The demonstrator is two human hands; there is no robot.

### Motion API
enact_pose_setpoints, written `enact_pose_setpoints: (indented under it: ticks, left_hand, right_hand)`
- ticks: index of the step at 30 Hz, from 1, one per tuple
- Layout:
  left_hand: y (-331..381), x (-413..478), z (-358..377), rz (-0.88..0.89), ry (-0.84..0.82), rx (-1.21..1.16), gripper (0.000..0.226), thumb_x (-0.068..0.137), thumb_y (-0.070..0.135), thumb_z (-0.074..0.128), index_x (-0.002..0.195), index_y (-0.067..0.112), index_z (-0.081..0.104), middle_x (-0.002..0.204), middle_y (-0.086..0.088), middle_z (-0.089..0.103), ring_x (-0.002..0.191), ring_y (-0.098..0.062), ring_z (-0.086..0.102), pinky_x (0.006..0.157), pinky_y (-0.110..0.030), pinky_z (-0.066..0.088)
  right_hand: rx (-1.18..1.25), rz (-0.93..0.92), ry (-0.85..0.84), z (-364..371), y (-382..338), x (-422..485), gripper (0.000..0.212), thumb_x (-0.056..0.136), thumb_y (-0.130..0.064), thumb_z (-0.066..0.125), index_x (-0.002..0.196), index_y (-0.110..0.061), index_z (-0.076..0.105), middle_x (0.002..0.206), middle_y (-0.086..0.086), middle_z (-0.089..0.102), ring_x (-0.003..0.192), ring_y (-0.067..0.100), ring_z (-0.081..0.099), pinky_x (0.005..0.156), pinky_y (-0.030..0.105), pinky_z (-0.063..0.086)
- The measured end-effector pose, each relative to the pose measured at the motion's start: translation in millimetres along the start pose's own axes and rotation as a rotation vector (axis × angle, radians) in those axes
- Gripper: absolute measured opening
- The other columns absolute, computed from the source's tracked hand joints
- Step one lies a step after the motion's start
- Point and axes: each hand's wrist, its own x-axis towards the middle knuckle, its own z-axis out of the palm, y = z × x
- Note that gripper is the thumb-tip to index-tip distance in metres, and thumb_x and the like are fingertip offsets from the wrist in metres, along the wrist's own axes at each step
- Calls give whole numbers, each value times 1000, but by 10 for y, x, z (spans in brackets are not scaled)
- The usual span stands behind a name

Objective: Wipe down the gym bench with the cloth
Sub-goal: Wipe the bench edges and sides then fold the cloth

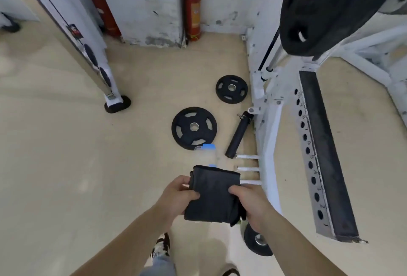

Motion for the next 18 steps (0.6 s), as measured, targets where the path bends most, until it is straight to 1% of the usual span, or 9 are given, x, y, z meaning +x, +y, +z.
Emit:
enact_pose_setpoints:
  ticks: [2, 5, 7, 9, 10, 12, 14, 17, 18]
  left_hand:
    - [-213, 546, 34, -3, 2, 47, 21, 88, 2, 69, 105, 14, 67, 103, -14, 75, 95, -31, 74, 87, -54, 62]
    - [-568, 1464, 160, 34, 38, 129, 18, 89, 4, 69, 103, 15, 67, 101, -11, 76, 95, -28, 72, 78, -39, 60]
    - [-781, 2057, 283, 78, 82, 176, 15, 90, 5, 68, 101, 15, 67, 97, -8, 74, 92, -27, 70, 72, -33, 55]
    - [-956, 2616, 399, 111, 106, 197, 15, 91, 8, 67, 101, 19, 66, 96, -5, 71, 90, -26, 68, 67, -31, 52]
    - [-1045, 2884, 444, 120, 119, 210, 16, 91, 10, 67, 102, 21, 65, 98, -5, 71, 91, -26, 69, 65, -30, 53]
    - [-1181, 3336, 512, 135, 133, 216, 16, 88, 9, 68, 100, 20, 67, 99, -8, 73, 93, -30, 71, 69, -39, 60]
    - [-1301, 3703, 553, 151, 159, 196, 15, 85, 7, 68, 97, 17, 68, 98, -11, 73, 94, -34, 71, 78, -44, 61]
    - [-1369, 4054, 570, 161, 184, 211, 20, 86, 12, 70, 105, 15, 67, 104, -7, 72, 96, -29, 69, 83, -42, 61]
    - [-1398, 4144, 565, 163, 194, 224, 25, 87, 15, 71, 110, 15, 64, 108, -6, 71, 97, -28, 69, 84, -41, 61]
  right_hand:
    - [50, -11, 77, 123, 258, 552, 14, 86, -10, 66, 74, -5, 64, 65, 8, 55, 51, 18, 46, 39, 23, 32]
    - [115, -60, 140, 328, 642, 1439, 25, 89, -17, 68, 80, 5, 59, 71, 11, 57, 63, 24, 51, 51, 29, 38]
    - [142, -106, 173, 442, 872, 2003, 29, 89, -21, 67, 73, -2, 52, 70, 10, 49, 65, 24, 46, 57, 35, 35]
    - [170, -160, 212, 520, 1033, 2568, 29, 90, -21, 67, 69, -10, 50, 67, 8, 44, 65, 24, 41, 58, 33, 32]
    - [168, -175, 222, 541, 1094, 2846, 31, 91, -21, 67, 68, -9, 50, 66, 7, 43, 65, 24, 40, 57, 31, 33]
    - [147, -214, 240, 576, 1198, 3304, 31, 92, -22, 68, 71, -2, 56, 66, 5, 50, 65, 23, 45, 57, 30, 38]
    - [114, -264, 258, 620, 1299, 3654, 29, 91, -25, 68, 76, 0, 63, 67, 3, 54, 65, 21, 49, 59, 31, 41]
    - [24, -307, 250, 661, 1291, 3974, 24, 90, -27, 67, 78, -6, 68, 70, 1, 60, 71, 22, 56, 64, 35, 47]
    - [-24, -327, 244, 668, 1273, 4055, 21, 90, -30, 65, 86, -11, 70, 79, -1, 65, 81, 24, 61, 72, 38, 52]
